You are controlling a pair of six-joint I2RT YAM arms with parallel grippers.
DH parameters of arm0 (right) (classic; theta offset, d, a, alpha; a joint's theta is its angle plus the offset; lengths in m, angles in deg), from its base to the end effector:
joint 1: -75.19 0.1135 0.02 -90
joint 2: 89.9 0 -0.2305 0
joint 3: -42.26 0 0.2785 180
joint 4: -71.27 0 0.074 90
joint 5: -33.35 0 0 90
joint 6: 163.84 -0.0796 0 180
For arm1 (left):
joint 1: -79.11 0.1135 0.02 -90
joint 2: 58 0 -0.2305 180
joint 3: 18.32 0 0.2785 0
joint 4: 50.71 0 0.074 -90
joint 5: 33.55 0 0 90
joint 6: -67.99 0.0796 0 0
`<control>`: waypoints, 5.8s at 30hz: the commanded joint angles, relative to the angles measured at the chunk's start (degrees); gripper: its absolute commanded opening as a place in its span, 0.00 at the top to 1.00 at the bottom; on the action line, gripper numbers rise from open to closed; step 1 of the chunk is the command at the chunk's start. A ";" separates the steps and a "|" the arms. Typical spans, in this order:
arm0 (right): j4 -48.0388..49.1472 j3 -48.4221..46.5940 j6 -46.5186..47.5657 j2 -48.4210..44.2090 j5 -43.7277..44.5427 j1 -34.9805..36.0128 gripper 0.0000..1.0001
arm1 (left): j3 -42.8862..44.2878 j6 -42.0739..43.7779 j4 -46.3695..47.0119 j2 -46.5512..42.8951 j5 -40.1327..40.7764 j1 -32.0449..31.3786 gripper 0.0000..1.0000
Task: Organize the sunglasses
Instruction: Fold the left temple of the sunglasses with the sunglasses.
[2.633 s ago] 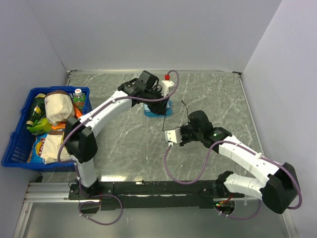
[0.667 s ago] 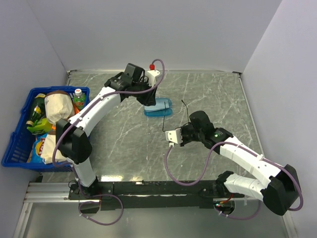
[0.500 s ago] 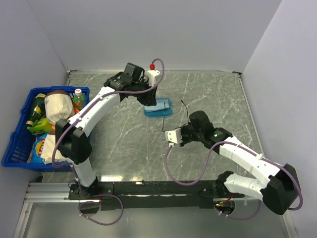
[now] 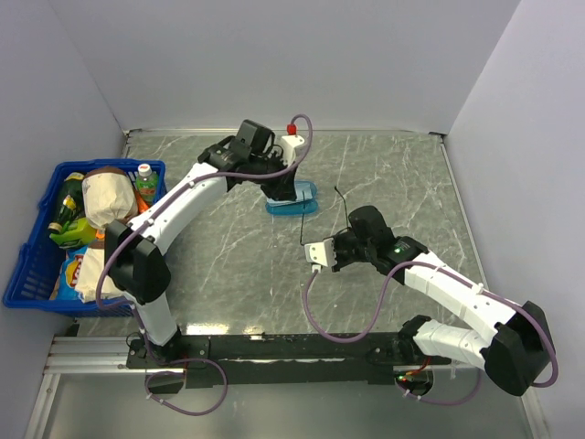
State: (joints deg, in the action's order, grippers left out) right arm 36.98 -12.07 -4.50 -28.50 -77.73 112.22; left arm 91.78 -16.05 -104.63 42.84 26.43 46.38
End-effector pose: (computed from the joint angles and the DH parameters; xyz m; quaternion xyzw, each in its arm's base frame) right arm 0.2201 0.2019 0.1836 -0.7624 0.4765 0.0475 0.4353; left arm 0.3485 -0.2713 0.2842 0.3894 0.8079 -0.3187 0.3068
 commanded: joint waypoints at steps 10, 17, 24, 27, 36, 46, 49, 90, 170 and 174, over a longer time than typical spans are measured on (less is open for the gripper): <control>1.37 0.14 0.71 -0.67 -1.77 0.49 1.00 | 3.05 3.45 -3.44 1.99 -3.64 -3.74 0.99; 1.10 -0.03 0.62 0.29 -2.30 0.58 1.00 | 3.58 3.27 -3.53 3.31 -3.20 -4.36 0.99; 1.02 0.05 0.88 0.82 -2.21 0.84 1.00 | 5.25 3.18 -4.32 5.68 -2.94 -6.11 0.99; 1.10 0.05 0.80 1.08 -2.04 0.93 1.00 | 6.22 3.45 -5.11 6.83 -2.67 -6.99 0.99; 1.54 0.32 1.06 1.00 -1.60 0.93 1.00 | 6.57 3.89 -5.63 7.79 -2.58 -7.61 0.99; 1.72 0.40 0.97 0.99 -1.24 1.02 1.00 | 7.36 5.12 -7.13 8.67 -3.64 -9.19 0.99; 1.89 0.49 0.97 0.82 -1.33 1.02 1.00 | 7.45 5.56 -7.48 9.29 -3.47 -9.80 0.99; -20.34 -1.00 22.77 -6.39 -21.90 3.65 1.00 | 2.96 -3.85 1.57 6.30 9.45 0.04 0.03; 0.05 0.41 2.74 -2.43 -7.13 3.39 1.00 | 8.06 4.06 -7.13 13.77 7.17 -9.54 0.89; 0.66 0.32 1.94 -2.43 -7.13 3.04 1.00 | 8.42 4.59 -7.57 14.04 6.38 -10.07 0.91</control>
State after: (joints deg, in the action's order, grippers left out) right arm 35.50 -9.93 -0.80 -30.84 -83.50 115.92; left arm 97.34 -12.75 -111.16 57.02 35.02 37.22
